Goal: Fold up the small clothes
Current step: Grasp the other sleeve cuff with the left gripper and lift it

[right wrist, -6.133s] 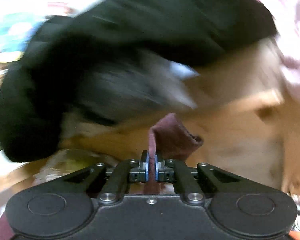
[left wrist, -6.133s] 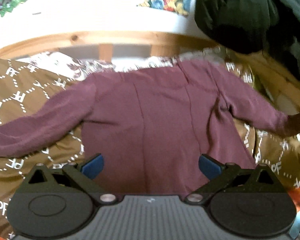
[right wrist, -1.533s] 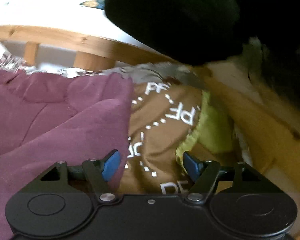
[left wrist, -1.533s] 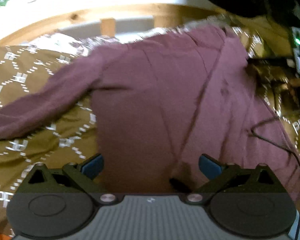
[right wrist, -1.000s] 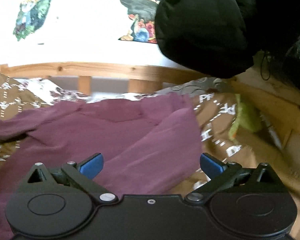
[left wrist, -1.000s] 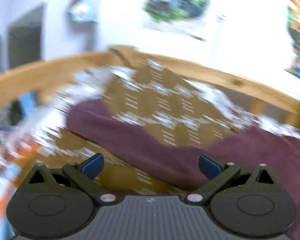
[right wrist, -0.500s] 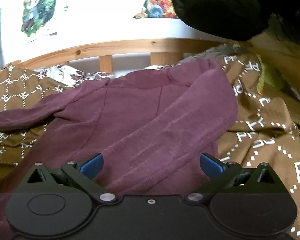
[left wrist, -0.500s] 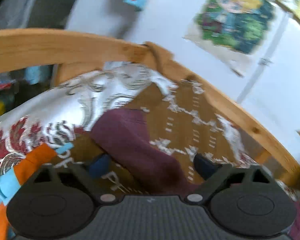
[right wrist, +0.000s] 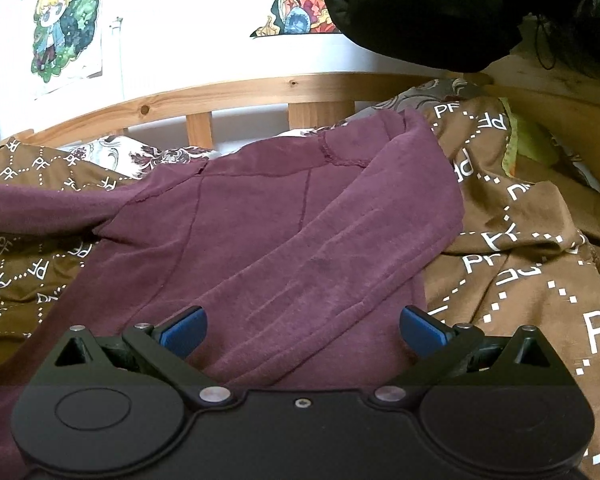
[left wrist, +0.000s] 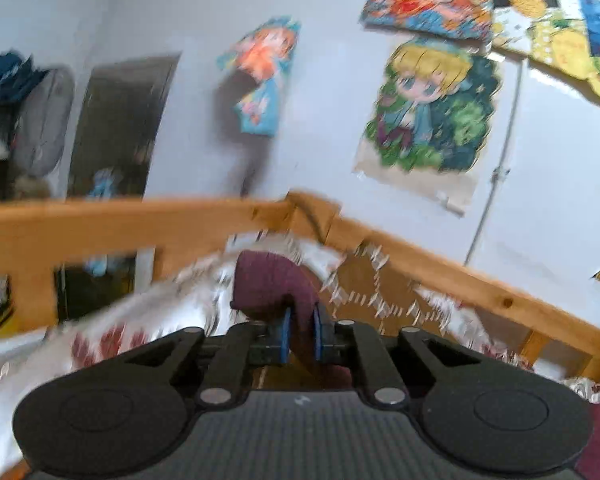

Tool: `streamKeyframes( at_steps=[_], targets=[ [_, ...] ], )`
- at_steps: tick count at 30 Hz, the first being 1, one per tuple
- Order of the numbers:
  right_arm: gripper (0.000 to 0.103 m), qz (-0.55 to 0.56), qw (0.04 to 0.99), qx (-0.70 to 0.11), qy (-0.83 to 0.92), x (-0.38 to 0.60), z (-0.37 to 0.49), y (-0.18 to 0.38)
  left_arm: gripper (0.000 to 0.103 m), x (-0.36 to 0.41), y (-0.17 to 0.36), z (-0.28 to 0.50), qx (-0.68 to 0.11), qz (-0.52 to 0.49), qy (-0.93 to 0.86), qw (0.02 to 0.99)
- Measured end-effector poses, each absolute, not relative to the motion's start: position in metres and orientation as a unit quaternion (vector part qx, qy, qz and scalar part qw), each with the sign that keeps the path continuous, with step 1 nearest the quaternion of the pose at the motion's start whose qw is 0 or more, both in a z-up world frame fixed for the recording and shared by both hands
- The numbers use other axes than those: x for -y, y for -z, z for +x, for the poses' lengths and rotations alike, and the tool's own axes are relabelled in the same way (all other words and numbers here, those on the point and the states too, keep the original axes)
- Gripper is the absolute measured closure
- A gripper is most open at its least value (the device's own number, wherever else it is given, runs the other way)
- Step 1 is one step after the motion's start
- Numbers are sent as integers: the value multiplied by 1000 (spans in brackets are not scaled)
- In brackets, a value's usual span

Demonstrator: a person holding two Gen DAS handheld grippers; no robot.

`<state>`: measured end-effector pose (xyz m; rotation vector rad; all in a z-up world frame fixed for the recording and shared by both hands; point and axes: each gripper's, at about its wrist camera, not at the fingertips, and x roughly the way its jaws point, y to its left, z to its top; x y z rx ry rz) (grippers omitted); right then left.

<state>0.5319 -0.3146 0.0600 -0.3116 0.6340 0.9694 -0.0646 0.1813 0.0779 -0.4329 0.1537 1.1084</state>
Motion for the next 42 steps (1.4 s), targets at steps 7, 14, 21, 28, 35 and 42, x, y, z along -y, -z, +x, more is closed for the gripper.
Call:
streamKeyframes(
  at_steps=[7,14,21,28,35,42],
  targets=[
    [1,-146,828,-288,-458,316,529,-64,31,-189,-37,-73,-153,-240,-530,799],
    [1,-149,824,-296,-460,314,530,-61,12,-194,-22,-79,-182,-254,-515,798],
    [1,-152,823,-296,-461,314,529,-60,64,-209,-20,-81,-172,-267,-527,789],
    [1,-151,823,-295,-460,315,530,-60,94,-199,-52,-65,-156,-233,-503,818],
    [1,-138,827,-286,-465,317,529,-69,94,-159,-122,-7,-119,-208,-428,872],
    [1,-108,843,-268,-454,330,543,-86,94,-77,-155,80,-130,-156,-270,941]
  ],
)
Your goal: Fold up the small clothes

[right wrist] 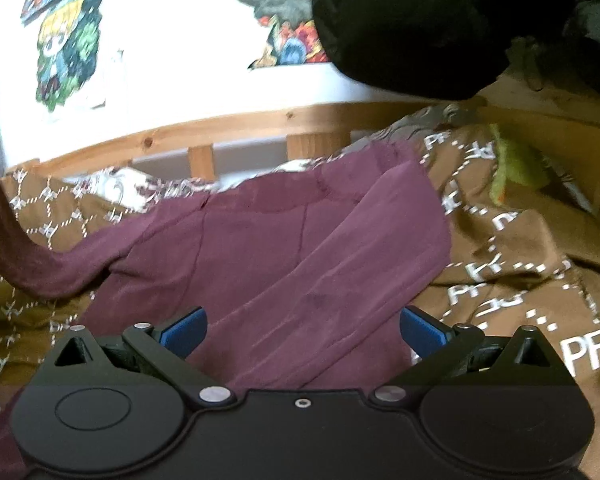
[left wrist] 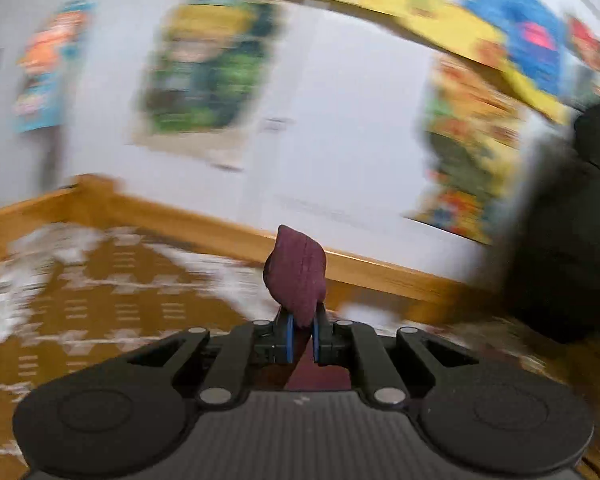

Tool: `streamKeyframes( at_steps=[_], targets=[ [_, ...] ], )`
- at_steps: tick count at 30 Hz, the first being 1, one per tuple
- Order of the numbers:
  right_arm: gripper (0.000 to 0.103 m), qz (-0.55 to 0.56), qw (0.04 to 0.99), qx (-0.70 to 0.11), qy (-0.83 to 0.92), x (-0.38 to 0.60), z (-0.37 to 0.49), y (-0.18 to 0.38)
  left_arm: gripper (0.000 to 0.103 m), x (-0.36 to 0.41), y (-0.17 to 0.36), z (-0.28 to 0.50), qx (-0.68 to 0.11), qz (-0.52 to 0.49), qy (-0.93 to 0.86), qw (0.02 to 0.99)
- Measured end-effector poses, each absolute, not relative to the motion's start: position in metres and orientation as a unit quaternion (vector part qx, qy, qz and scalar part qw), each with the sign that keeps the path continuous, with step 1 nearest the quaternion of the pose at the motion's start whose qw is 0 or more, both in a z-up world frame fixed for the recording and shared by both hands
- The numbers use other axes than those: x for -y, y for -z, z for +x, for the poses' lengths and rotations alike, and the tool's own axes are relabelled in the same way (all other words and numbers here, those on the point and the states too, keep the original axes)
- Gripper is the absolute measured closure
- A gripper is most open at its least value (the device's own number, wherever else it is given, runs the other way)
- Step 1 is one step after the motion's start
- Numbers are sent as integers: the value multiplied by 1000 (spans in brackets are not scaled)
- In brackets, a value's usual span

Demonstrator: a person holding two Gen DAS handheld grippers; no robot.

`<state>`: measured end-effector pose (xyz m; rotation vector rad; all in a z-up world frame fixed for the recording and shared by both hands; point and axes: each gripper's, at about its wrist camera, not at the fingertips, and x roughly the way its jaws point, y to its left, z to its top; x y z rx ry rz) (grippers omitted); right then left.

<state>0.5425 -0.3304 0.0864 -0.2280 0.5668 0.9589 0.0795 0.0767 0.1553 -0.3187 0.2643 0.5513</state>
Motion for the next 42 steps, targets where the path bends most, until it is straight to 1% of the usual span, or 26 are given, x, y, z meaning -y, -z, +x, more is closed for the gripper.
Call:
streamKeyframes(
  at_steps=[5,11,16,18,19,20,21,22,23,27,29,31,35,38,39,41,42],
  targets=[
    [1,-86,863,-261,-425,347,568,-96,94,-14,-134,137,-169,-134,-140,966],
    [1,-58,889,-259,-374,369,602,-99,93,37,-77,180,-251,-115,-57,960],
    [1,-50,900,-269,-339,380,621,-92,92,50,-30,190,-322,-150,-31,934],
    [1,-48,900,-278,-333,381,625,-88,89,48,-20,189,-346,-164,-23,924],
    [1,-47,899,-282,-331,381,626,-86,80,43,-16,190,-355,-173,-17,919],
    [1,-47,898,-286,-331,380,627,-84,61,43,-11,190,-364,-180,-7,914],
    [1,-47,897,-290,-331,378,628,-82,49,40,-8,188,-369,-186,4,910],
    [1,-49,895,-292,-333,376,628,-81,31,39,-6,185,-373,-191,15,908],
    [1,-52,893,-293,-336,374,627,-79,26,38,-5,181,-373,-195,25,907],
    [1,-69,889,-291,-348,365,619,-75,17,38,-10,165,-371,-175,52,910],
    [1,-74,887,-290,-353,364,615,-74,10,32,-13,156,-362,-166,42,916],
    [1,-74,884,-290,-359,364,612,-74,7,18,-16,150,-355,-158,7,922],
    [1,-53,871,-294,-389,364,607,-76,5,-31,-14,141,-346,-163,-109,917],
    [1,-55,855,-293,-424,359,598,-75,5,-75,-10,136,-344,-187,-211,896],
    [5,-61,848,-291,-439,355,593,-75,5,-86,-9,134,-346,-197,-238,886],
    [16,-82,831,-289,-468,346,582,-73,5,-105,-6,132,-348,-218,-264,873],
    [19,-94,822,-287,-482,342,574,-71,5,-112,-4,131,-347,-224,-271,870]
  ],
)
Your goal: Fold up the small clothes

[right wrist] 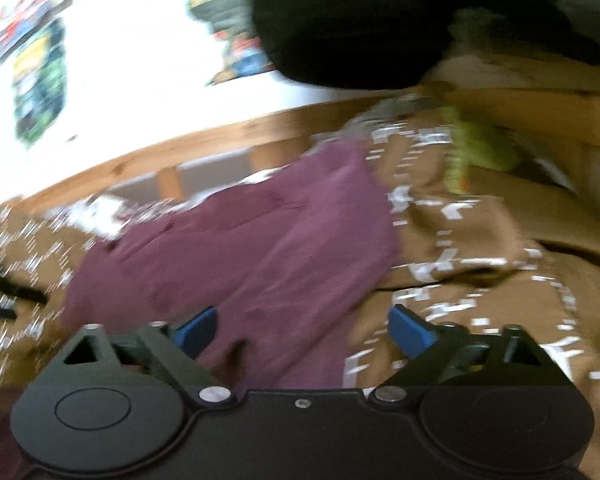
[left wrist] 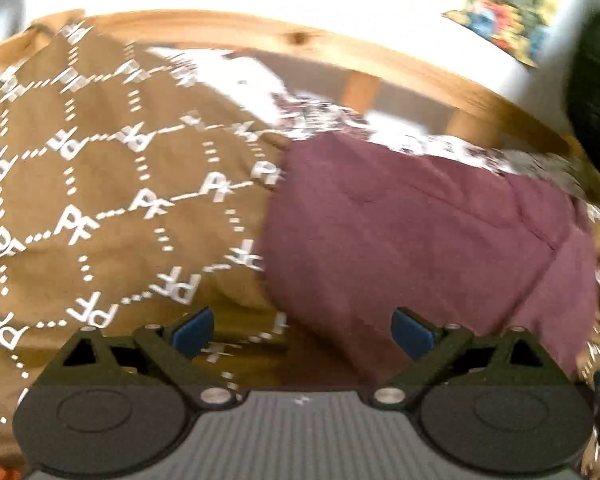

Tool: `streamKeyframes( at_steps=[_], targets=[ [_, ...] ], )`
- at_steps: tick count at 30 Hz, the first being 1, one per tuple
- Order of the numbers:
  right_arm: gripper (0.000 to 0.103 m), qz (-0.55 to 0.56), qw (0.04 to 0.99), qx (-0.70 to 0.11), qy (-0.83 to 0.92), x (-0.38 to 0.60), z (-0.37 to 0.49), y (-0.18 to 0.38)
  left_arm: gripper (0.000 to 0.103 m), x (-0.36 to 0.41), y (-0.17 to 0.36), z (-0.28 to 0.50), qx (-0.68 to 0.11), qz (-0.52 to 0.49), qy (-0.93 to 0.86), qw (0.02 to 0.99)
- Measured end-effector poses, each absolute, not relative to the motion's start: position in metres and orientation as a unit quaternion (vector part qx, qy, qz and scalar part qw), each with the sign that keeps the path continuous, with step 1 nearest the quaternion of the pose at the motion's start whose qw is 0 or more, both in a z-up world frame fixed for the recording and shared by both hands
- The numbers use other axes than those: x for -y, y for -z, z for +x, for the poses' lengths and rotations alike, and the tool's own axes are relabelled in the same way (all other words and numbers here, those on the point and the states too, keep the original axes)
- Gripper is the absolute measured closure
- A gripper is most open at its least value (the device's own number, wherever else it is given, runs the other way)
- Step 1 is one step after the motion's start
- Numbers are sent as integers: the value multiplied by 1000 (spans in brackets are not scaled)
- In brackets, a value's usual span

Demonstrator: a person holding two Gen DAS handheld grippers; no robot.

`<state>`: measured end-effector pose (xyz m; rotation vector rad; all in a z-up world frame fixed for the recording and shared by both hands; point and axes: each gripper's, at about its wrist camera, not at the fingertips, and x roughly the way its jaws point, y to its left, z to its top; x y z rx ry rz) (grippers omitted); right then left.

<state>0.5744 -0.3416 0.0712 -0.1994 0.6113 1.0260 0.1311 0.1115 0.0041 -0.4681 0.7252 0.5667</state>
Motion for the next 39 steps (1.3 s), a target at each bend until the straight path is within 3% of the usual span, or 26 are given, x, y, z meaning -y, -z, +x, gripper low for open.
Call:
streamKeyframes(
  at_steps=[3,7,8,10,15,17,19,21,24,26,31,33,35,36,39],
  targets=[
    [41,-135,797,-288,-514,328,555,-64,5,-122,-1,132,-351,-217,-287,864],
    [85,-173,775,-296,-531,318,547,-55,5,-125,2,133,-355,-221,-293,860],
    [93,-172,772,-300,-533,318,547,-55,5,-125,2,131,-356,-224,-294,858],
    [97,-168,763,-295,-550,321,547,-63,5,-128,4,131,-359,-229,-294,856],
    [96,-316,646,-178,-672,341,509,-93,5,-132,10,124,-365,-238,-296,850],
    [87,-345,601,-192,-695,349,505,-92,5,-132,12,123,-368,-238,-297,848],
    [62,-360,571,-230,-701,351,506,-86,5,-133,12,121,-368,-237,-297,848],
    [49,-369,550,-251,-706,354,509,-82,5,-133,10,120,-366,-235,-294,851],
    [44,-324,551,-274,-719,358,523,-93,5,-133,8,121,-365,-221,-291,856],
    [33,-271,571,-286,-720,358,536,-102,4,-134,8,125,-363,-198,-283,865],
    [32,-161,645,-322,-674,353,567,-99,4,-138,4,150,-330,-98,-261,902],
    [37,-155,678,-341,-633,344,571,-84,6,-143,7,166,-321,-72,-248,911],
    [52,-185,698,-341,-602,336,571,-70,19,-152,14,183,-334,-70,-237,910],
    [55,-197,702,-341,-594,334,571,-63,22,-158,17,191,-345,-80,-235,905],
    [63,-191,696,-352,-596,332,574,-53,47,-177,30,205,-376,-142,-220,889]
  ],
)
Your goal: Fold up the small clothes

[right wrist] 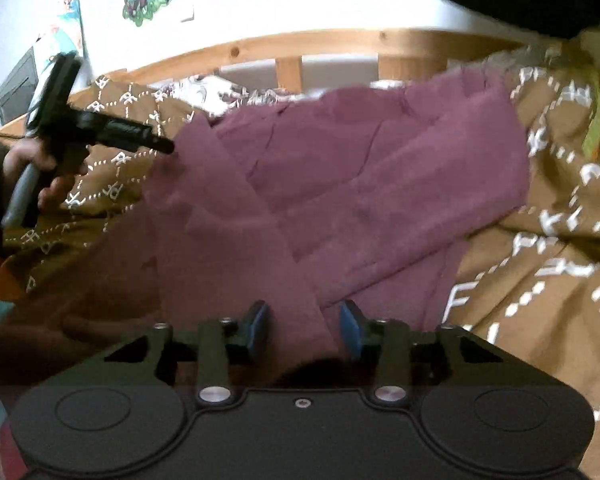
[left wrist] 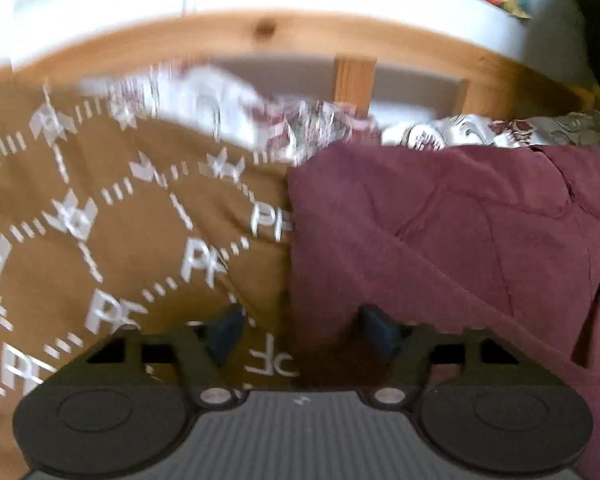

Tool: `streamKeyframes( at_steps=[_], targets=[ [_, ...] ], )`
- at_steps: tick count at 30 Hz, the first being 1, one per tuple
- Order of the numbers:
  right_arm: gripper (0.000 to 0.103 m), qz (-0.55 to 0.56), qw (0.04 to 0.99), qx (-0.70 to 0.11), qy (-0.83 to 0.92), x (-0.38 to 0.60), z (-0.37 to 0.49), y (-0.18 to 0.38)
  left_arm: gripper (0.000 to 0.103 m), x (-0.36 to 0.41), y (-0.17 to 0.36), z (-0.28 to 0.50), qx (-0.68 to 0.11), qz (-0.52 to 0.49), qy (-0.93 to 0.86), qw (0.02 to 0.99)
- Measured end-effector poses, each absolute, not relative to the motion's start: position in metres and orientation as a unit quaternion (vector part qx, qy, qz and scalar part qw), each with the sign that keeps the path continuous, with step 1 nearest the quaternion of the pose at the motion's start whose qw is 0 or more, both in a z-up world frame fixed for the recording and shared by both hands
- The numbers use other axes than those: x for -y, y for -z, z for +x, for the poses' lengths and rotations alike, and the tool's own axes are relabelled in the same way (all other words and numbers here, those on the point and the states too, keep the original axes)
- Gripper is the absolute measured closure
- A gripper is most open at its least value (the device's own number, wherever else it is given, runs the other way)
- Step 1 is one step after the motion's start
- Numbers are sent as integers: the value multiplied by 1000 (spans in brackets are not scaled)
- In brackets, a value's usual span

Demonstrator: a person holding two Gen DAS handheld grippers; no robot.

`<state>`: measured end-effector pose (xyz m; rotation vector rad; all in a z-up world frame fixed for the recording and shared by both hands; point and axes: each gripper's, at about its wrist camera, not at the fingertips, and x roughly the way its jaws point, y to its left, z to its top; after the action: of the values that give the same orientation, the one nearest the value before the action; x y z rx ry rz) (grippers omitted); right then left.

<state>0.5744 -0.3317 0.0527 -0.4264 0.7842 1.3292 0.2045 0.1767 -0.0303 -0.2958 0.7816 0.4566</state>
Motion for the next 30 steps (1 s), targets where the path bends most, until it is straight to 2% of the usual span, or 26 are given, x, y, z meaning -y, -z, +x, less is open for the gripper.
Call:
streamKeyframes(
  at_steps=[2,3,4,5,10,13,15,17,19,20,25,28,30],
  targets=[
    [75,-188,699,-349,-596,332,576,-54,79,-181,34,205,-374,-175,-203,888],
    [80,-187,701,-346,-595,332,576,-55,85,-180,33,205,-372,-172,-206,889],
    [87,-188,704,-341,-594,333,574,-55,88,-176,30,204,-367,-162,-214,891],
    [91,-188,706,-336,-594,333,574,-56,90,-173,27,202,-362,-155,-220,893],
    [96,-178,717,-311,-598,327,567,-59,90,-181,18,192,-343,-170,-243,891],
    [96,-190,716,-310,-596,322,564,-56,89,-189,27,194,-355,-189,-249,881],
    [96,-212,715,-310,-589,319,562,-49,84,-191,31,194,-355,-198,-251,878],
    [96,-225,715,-309,-586,318,559,-44,65,-193,31,193,-359,-202,-262,873],
    [95,-225,716,-306,-585,318,559,-44,50,-195,28,189,-360,-203,-275,868],
    [95,-225,717,-305,-585,319,558,-44,47,-194,27,186,-360,-198,-279,868],
    [90,-221,722,-306,-580,322,560,-43,50,-191,29,174,-377,-169,-283,865],
    [87,-228,723,-300,-578,322,557,-42,48,-189,29,170,-379,-170,-288,863],
    [83,-233,725,-296,-577,322,555,-42,43,-186,26,168,-379,-168,-293,862]
  ],
)
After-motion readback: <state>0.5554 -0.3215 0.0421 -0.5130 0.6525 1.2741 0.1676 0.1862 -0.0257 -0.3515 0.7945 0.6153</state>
